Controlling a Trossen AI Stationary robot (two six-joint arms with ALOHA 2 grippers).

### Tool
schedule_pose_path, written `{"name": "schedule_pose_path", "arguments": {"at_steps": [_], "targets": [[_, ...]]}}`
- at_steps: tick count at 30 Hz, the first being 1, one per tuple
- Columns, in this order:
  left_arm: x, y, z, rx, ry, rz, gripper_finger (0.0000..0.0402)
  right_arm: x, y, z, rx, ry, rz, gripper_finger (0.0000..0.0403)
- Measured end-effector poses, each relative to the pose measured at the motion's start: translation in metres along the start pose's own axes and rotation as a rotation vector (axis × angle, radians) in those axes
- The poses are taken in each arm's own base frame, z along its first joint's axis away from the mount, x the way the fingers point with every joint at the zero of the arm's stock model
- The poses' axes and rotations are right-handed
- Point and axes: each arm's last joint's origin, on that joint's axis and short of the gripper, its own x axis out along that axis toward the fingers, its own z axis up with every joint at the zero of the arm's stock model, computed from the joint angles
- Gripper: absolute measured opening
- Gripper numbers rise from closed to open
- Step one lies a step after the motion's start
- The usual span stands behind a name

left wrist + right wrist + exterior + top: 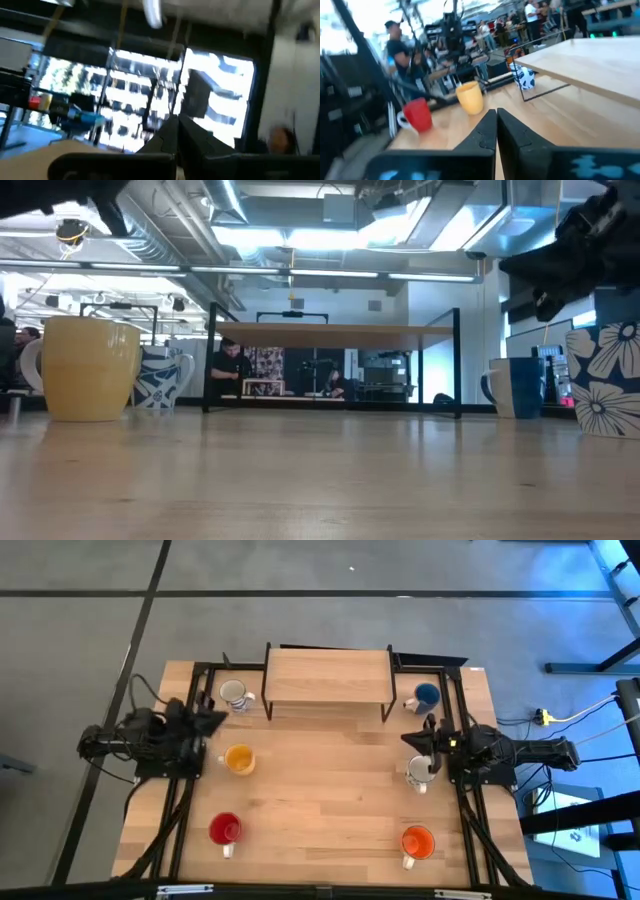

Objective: Place coffee mugs
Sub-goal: Put the yellow mug on the shelf

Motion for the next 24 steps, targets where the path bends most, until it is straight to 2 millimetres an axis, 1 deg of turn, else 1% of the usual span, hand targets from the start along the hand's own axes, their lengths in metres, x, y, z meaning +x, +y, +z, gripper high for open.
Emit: {"name": "schedule_pose_path", "arguments": {"at_steps": [2,4,6,9,13,18,21,24], "targets": [[0.001,-0.001,0.008,-0.024,-0.082,0.002,0.0002,0.000,0.001,0.003,0.071,-0.034,0.002,0.0003],[0.003,-0.003,0.015,-0.033,-0.114,-0.004,0.0002,0.000,0.002,0.005,0.120,-0.054,0.011,0.0003],[0.009,-0.006,0.022,-0.030,-0.101,0.006,0.0002,0.000,0.003,0.008,0.142,-0.081,0.025,0.0003],[0.023,-0.010,0.030,0.010,-0.044,0.034,0.0002,-0.001,0.003,0.010,0.154,-0.102,0.035,0.0003],[0.047,-0.018,0.037,0.069,0.117,0.064,0.0002,-0.001,0.004,0.012,0.158,-0.128,0.029,0.0003],[0.073,-0.025,0.044,0.136,0.419,0.121,0.0002,-0.001,0.004,0.013,0.168,-0.137,0.024,0.0003],[0.082,-0.028,0.047,0.182,0.615,0.159,0.0002,-0.001,0.003,0.013,0.301,-0.143,0.016,0.0003],[0.091,-0.029,0.044,0.203,0.790,0.203,0.0002,-0.001,0.001,0.013,0.400,-0.174,-0.034,0.0003]]}}
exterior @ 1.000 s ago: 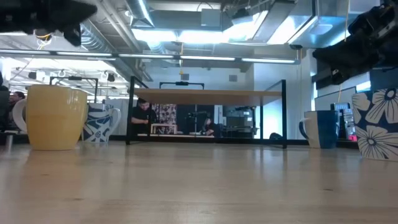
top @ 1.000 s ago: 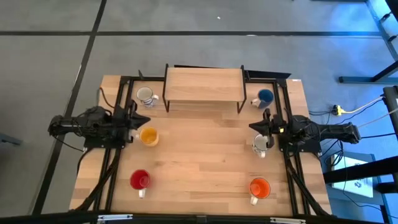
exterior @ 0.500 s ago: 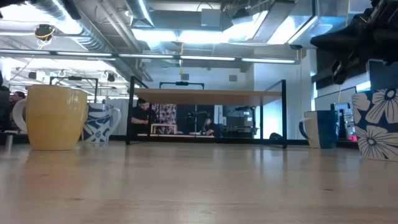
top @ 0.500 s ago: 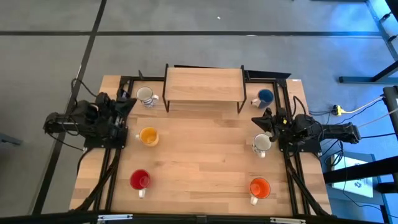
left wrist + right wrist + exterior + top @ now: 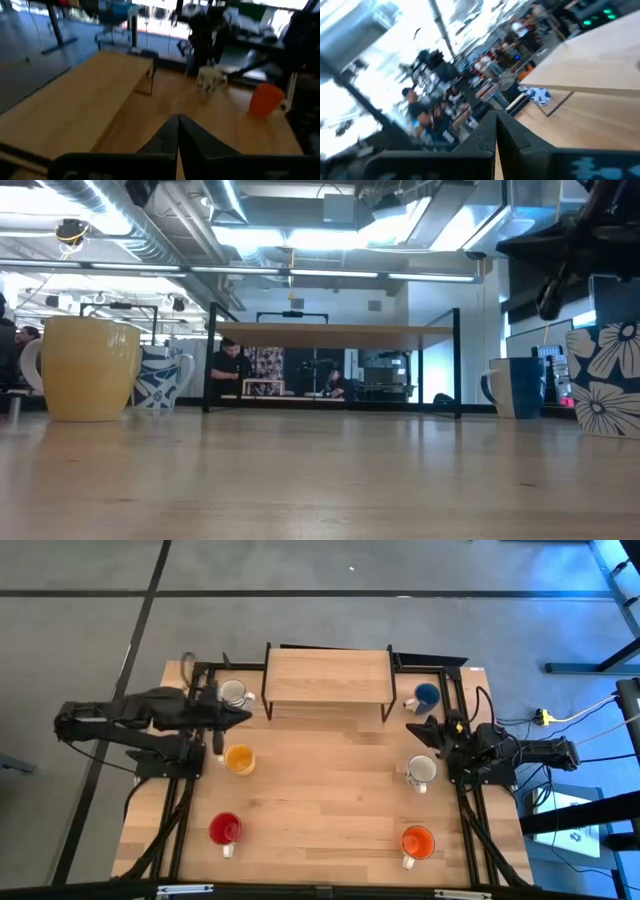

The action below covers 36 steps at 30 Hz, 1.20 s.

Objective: Place coffee mugs
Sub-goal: Put the yellow mug on the shelf

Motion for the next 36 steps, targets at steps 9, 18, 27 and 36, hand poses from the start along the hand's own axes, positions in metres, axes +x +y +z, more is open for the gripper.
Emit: {"name": "schedule_pose_path", "arguments": {"at_steps": [9,18,27,36], "targets": [[0.021,-0.004,-0.004,-0.062,0.169,0.040,0.0012,0.000,-0.002,0.001,0.004,-0.040,-0.051,0.0003],[0.027,0.007,-0.030,-0.199,0.475,0.158,0.0118,0.000,-0.006,-0.001,-0.007,-0.045,-0.125,0.0003],[0.053,0.010,-0.060,-0.185,0.911,0.205,0.0178,-0.001,-0.012,-0.007,0.047,-0.003,-0.190,0.0037],[0.077,0.009,-0.078,-0.063,1.134,0.232,0.0180,-0.001,-0.013,-0.008,0.059,0.019,-0.193,0.0148]]}}
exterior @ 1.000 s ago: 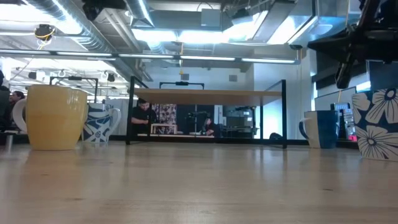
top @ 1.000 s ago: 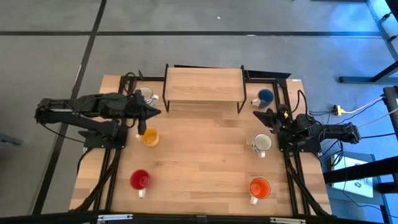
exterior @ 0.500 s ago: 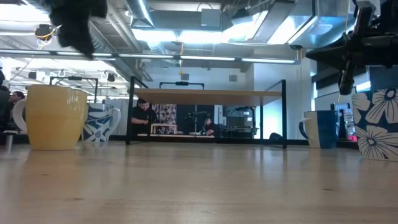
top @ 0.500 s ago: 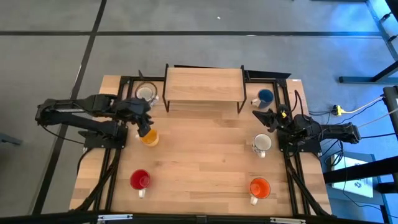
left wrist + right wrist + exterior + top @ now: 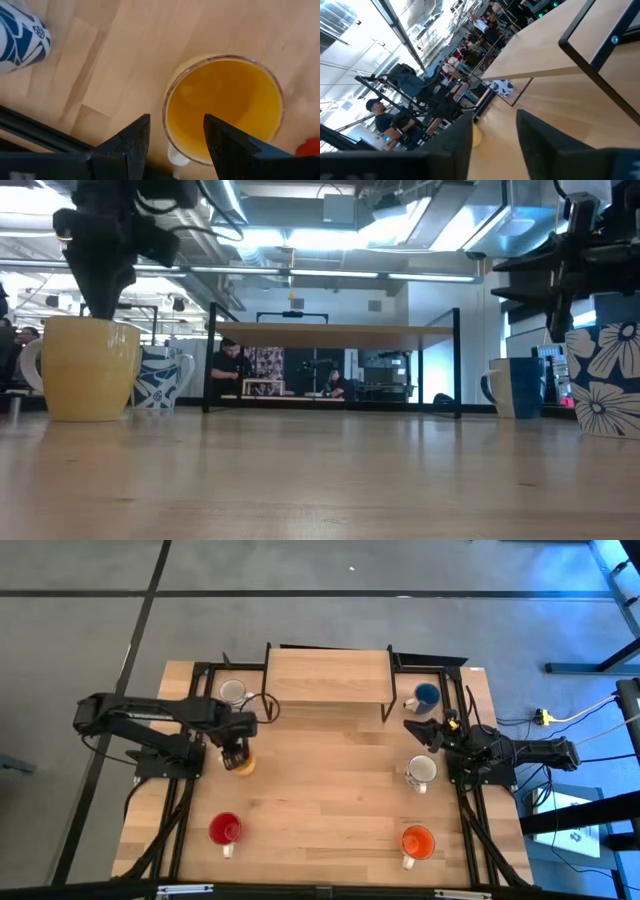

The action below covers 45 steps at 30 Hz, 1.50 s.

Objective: Place coffee mugs
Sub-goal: Put the yellow mug on the shelf

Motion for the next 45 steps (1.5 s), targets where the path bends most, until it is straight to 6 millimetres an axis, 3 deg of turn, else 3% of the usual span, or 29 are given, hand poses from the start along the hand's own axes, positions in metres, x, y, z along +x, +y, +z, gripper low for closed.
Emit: {"name": "schedule_pose_path", "arguments": {"at_steps": [5,18,24,31,35,38,45], "targets": [[0.011,-0.002,0.007,0.012,0.039,0.065,0.0180,0.000,0.000,0.000,-0.003,0.006,0.003,0.0167],[0.033,-0.009,0.024,0.106,0.109,0.035,0.0167,0.000,0.000,0.000,-0.106,-0.001,-0.003,0.0167],[0.040,-0.007,0.029,0.120,0.139,0.025,0.0115,0.000,0.000,0.000,-0.113,-0.001,-0.004,0.0167],[0.040,-0.004,0.029,0.120,0.143,0.011,0.0017,0.000,0.000,0.000,-0.135,-0.001,-0.003,0.0160],[0.039,-0.005,0.030,0.101,0.138,0.008,0.0015,0.000,0.000,0.000,-0.135,0.000,-0.003,0.0149],[0.031,-0.008,0.033,0.051,0.133,0.002,0.0013,0.000,0.000,0.000,-0.134,0.000,-0.003,0.0146],[-0.013,-0.021,0.054,-0.164,-0.013,-0.058,0.0012,0.000,0.000,0.000,-0.132,0.000,-0.003,0.0145]]}}
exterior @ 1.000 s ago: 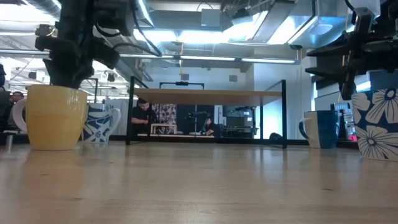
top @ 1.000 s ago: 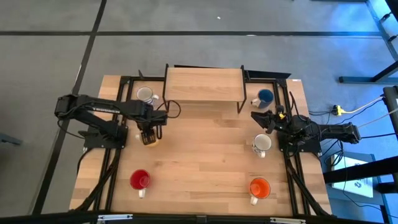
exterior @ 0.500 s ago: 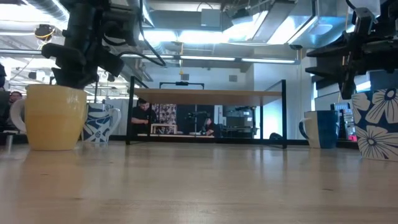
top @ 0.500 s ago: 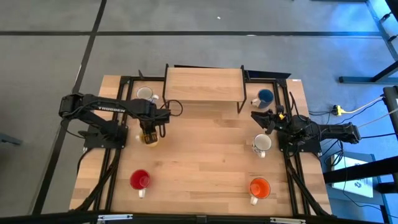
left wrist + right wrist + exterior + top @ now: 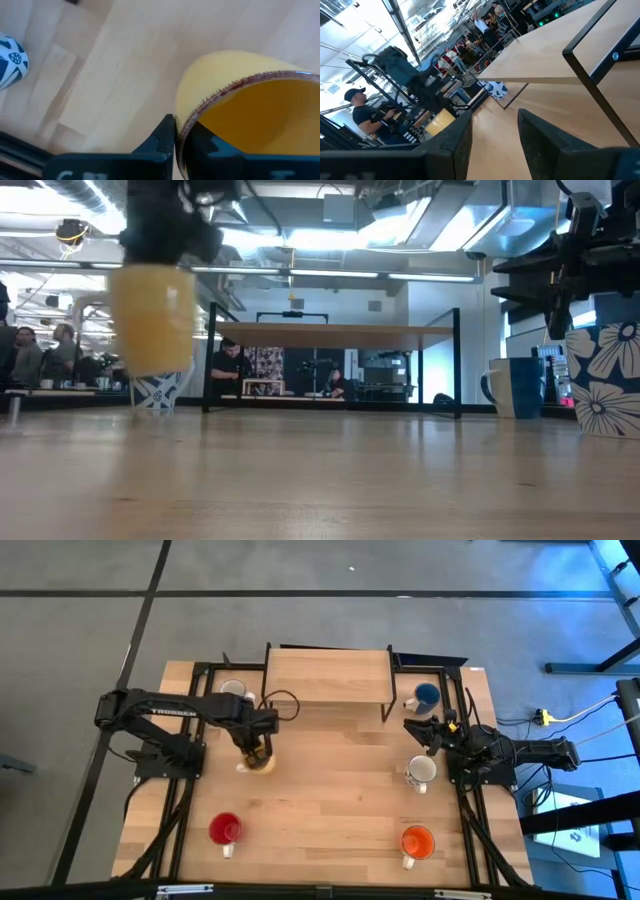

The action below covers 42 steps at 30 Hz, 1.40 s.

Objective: Place coffee mugs
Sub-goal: Put the yellow mug on the shelf

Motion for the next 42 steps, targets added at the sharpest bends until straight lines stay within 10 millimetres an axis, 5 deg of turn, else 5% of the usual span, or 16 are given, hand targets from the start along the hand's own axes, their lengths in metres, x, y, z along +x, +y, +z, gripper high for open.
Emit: {"name": "schedule_pose_path", "arguments": {"at_steps": [7,23,33,42], "targets": [[-0.007,-0.004,0.009,-0.304,-0.029,-0.002,0.0012,0.000,0.000,0.000,0.033,0.008,0.003,0.0145],[0.048,-0.051,0.023,-0.709,0.044,0.018,0.0014,0.000,0.000,-0.001,0.045,0.013,0.002,0.0144],[0.059,-0.056,0.025,-0.809,0.101,0.025,0.0018,0.000,0.000,-0.002,0.013,0.051,0.036,0.0144],[0.051,-0.054,0.023,-0.813,0.105,-0.003,0.0082,0.000,0.001,-0.003,0.011,0.068,0.051,0.0144]]}}
